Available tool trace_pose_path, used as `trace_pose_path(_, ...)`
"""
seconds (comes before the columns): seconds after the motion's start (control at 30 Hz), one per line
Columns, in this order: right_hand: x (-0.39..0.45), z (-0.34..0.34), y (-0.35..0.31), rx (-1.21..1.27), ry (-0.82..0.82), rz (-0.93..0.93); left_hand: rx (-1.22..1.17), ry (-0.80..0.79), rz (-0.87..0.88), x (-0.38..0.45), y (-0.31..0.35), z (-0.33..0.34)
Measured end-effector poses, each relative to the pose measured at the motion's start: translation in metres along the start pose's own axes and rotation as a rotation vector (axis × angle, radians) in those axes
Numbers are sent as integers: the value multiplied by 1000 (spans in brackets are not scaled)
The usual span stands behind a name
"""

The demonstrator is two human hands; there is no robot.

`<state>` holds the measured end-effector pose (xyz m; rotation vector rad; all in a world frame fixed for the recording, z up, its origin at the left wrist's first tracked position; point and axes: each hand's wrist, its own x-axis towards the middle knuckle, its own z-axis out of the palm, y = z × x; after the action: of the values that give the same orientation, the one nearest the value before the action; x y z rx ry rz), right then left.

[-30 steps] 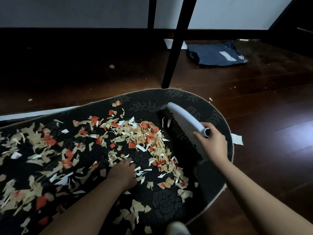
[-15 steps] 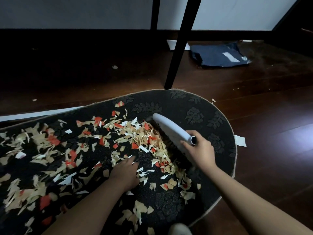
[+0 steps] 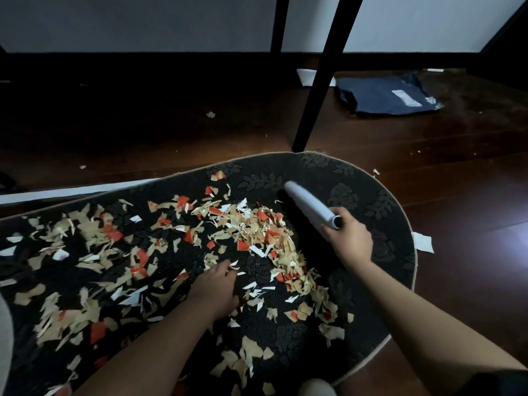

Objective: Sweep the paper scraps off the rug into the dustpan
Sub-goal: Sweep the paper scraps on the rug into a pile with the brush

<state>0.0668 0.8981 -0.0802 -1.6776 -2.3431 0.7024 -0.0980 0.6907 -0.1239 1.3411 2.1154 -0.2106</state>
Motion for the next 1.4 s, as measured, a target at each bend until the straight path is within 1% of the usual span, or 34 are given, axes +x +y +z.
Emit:
trace_pose_path(0.1, -15, 7, -11, -28, -116, -116, -20, 12, 5, -4, -7, 2)
trace_pose_path(0.17, -21, 2, -12, 7, -130, -154, -32, 27, 11, -6, -9, 1)
trace_pose_path(0.3, -23, -15, -11, 94, -33, -210, -51, 106, 48, -8, -10, -3)
trace_pose_path(0.37, -14, -21, -12, 91, 27, -219, -59, 138, 54, -9, -11, -5)
trace_pose_path(0.5, 10, -17, -14, -14, 54, -111, -78, 161, 41, -11, -17, -6)
trace_pose_path(0.57, 13, -7, -15, -15, 42, -56, -83, 163, 36, -12, -20, -4)
trace_pose_path(0.63, 8, 2, -19, -8, 4, -51, -86, 167, 38, -13, -24, -3)
trace_pose_path(0.73, -9, 11, -28, -87, -130, -172, -90, 165, 34, -15, -27, -2)
trace_pose_path(0.8, -20, 11, -31, -57, -190, -227, -91, 162, 33, -16, -29, -2)
trace_pose_path(0.87, -24, 5, -31, -5, -199, -252, -98, 166, 37, -16, -29, -4)
trace_pose_path(0.93, -24, -2, -33, 59, -155, -263, -102, 176, 47, -17, -31, -6)
trace_pose_path(1.03, -12, -10, -41, 188, -47, -232, -92, 178, 48, -18, -36, -12)
trace_pose_path(1.13, 9, -14, -51, 228, 17, -217, -77, 178, 41, -19, -44, -22)
trace_pose_path(1.27, 33, -7, -53, 231, 32, -121, -38, 190, 22, -20, -61, -37)
trace_pose_path(1.4, 41, 11, -43, 254, 11, -8, -51, 177, -14, -23, -67, -36)
